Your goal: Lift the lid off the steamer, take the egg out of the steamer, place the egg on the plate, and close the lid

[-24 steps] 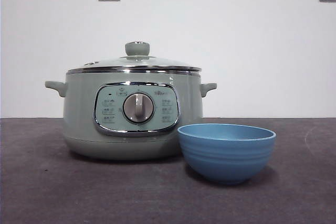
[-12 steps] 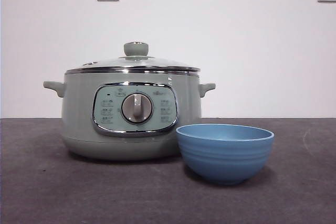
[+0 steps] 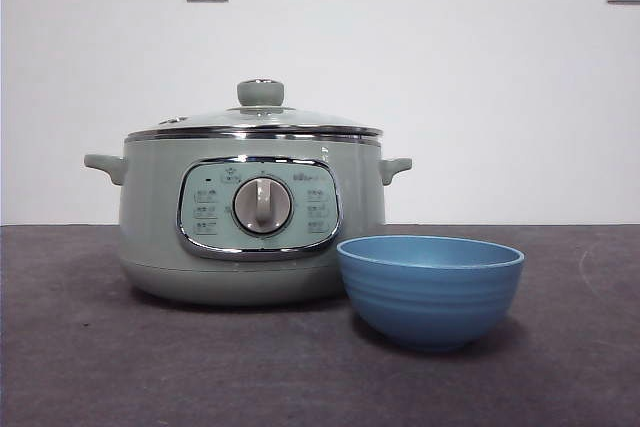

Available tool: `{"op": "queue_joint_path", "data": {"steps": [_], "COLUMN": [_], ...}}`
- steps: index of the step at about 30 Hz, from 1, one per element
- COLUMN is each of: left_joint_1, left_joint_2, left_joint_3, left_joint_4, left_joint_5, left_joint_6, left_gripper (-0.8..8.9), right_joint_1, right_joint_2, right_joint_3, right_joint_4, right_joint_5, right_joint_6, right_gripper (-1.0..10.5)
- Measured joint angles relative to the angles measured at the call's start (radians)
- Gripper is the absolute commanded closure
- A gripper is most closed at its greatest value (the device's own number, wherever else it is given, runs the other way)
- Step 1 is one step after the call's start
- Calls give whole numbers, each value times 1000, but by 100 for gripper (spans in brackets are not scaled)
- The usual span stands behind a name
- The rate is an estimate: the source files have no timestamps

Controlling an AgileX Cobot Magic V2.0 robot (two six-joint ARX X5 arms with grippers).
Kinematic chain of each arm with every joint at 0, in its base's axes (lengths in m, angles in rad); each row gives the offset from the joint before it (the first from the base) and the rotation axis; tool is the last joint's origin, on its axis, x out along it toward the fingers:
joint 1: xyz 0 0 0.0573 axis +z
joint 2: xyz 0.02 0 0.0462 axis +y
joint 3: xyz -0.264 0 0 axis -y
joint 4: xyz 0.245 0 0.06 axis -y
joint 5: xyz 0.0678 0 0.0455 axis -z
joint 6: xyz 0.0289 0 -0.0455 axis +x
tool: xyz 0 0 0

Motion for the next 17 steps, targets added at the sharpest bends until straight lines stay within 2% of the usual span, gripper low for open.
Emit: {"op": "queue_joint_path", "data": {"steps": [5,8,17], "left_joint_1": [0,0,0], "left_joint_2": [0,0,0], "left_joint_3": [0,0,0], "left_joint_4": [0,0,-3], "left_joint_5": [0,0,0], "left_joint_6": [0,0,0], "left_gripper": [817,817,817], "right_joint_1": [-72,-78,-84], "right_joint_2": [-116,-164,-181], "right_joint_3": [-226,-311,-379], "right_joint_4": [113,130,139], "right_joint_5": [26,30,106], "right_joint_6": [-17,-16,3], "right_gripper": [945,945,945]}}
